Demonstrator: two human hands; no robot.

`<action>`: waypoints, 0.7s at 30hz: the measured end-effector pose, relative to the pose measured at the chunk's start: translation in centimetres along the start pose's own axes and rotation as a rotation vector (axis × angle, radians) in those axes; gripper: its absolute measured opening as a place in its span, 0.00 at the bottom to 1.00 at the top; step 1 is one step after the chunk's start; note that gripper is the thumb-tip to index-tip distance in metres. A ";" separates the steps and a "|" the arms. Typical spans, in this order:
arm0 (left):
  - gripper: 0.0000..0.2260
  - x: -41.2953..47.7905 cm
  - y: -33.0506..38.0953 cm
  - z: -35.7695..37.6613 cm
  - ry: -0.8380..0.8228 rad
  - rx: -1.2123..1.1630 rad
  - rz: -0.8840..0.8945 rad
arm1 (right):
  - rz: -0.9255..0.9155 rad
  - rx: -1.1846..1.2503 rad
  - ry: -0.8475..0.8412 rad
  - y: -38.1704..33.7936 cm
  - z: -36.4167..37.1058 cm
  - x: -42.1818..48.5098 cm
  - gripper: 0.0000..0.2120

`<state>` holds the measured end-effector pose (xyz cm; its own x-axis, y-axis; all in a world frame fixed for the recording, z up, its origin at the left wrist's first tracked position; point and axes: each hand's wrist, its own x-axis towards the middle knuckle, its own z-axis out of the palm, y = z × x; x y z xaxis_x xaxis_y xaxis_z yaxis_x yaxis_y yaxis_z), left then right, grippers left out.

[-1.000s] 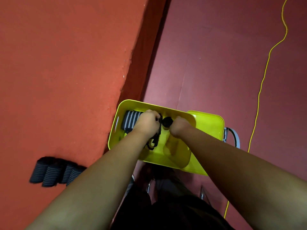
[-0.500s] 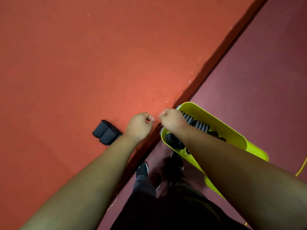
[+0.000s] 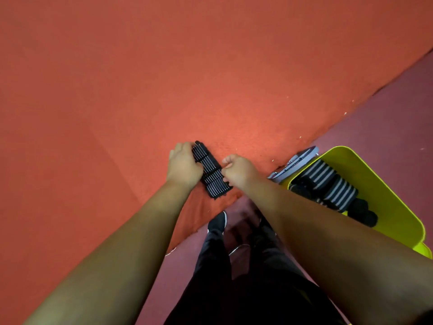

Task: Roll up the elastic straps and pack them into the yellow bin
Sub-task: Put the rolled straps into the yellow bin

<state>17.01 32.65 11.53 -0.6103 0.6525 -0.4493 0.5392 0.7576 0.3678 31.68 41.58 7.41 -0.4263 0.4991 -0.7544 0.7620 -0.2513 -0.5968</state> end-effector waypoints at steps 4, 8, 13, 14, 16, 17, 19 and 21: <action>0.27 1.3 -1.5 0.0 -0.104 -0.011 -0.019 | 0.094 0.143 -0.061 -0.9 2.4 0.7 0.22; 0.27 2.0 -2.2 0.3 -0.126 -0.034 -0.005 | 0.106 0.240 -0.040 -1.3 3.9 1.4 0.26; 0.26 2.3 -3.0 0.3 -0.187 0.001 0.010 | 0.124 0.389 0.000 -1.6 4.8 1.2 0.21; 0.25 2.3 -3.3 0.2 -0.205 -0.005 0.010 | 0.123 0.393 -0.003 -1.5 4.9 1.1 0.20; 0.20 2.4 -3.8 -0.1 -0.207 -0.049 0.016 | 0.113 0.394 -0.011 -1.4 5.1 0.7 0.18; 0.18 2.3 -4.1 -0.4 -0.204 -0.071 0.022 | 0.103 0.393 -0.014 -1.3 5.2 0.6 0.18; 0.17 2.1 -4.4 -0.9 -0.216 -0.094 0.044 | 0.082 0.390 -0.043 -1.2 5.3 0.4 0.24; 0.18 1.7 -4.4 -1.3 -0.237 -0.118 0.061 | 0.063 0.372 -0.074 -1.1 5.1 0.0 0.28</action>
<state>12.86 30.46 10.26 -0.4180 0.6855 -0.5962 0.4909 0.7226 0.4866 28.34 37.63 6.64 -0.4284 0.4149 -0.8027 0.5650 -0.5703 -0.5963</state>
